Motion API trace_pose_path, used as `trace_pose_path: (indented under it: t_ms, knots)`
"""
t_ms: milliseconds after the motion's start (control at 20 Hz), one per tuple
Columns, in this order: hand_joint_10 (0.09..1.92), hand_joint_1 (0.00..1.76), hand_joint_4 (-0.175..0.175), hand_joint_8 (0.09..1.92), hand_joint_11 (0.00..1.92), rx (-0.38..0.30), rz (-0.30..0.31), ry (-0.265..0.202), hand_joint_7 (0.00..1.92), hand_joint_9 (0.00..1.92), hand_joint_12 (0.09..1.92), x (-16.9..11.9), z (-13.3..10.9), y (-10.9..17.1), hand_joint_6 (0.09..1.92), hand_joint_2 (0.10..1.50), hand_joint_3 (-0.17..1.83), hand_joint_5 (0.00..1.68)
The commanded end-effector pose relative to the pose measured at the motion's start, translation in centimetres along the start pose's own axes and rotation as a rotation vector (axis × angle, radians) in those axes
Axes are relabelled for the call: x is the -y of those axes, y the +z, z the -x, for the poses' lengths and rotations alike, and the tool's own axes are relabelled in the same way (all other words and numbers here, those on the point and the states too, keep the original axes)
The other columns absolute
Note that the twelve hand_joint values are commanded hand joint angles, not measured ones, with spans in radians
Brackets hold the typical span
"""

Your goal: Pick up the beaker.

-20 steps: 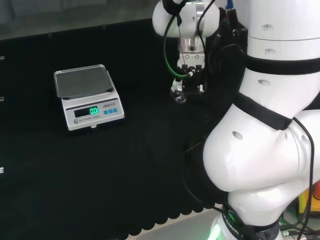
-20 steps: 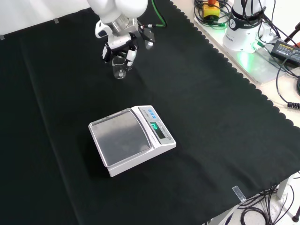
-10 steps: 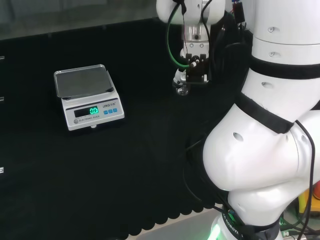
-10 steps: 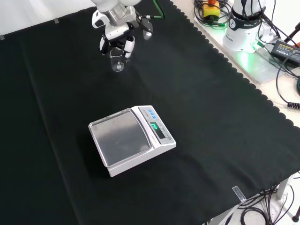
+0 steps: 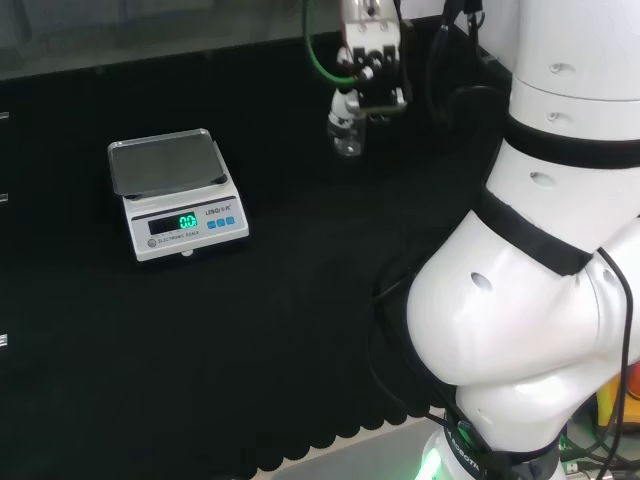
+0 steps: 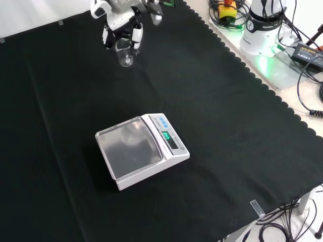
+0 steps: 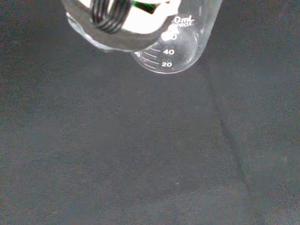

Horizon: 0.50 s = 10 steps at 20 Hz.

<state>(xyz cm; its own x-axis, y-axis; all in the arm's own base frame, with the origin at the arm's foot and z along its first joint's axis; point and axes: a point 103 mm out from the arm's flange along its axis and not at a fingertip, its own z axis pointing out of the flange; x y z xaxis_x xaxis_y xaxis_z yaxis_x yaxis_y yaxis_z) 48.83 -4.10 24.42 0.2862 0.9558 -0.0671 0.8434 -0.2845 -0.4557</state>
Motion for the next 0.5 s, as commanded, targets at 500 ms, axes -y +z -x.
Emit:
trace_pose_path:
  t_ms: [500]
  knots:
    - [0.91, 1.25, -0.114, 1.09, 1.35, 0.067, -0.031, -0.078, 1.06, 1.36, 0.92, 5.6, -5.0, -6.4, 0.98, 1.08, 0.06, 0.91]
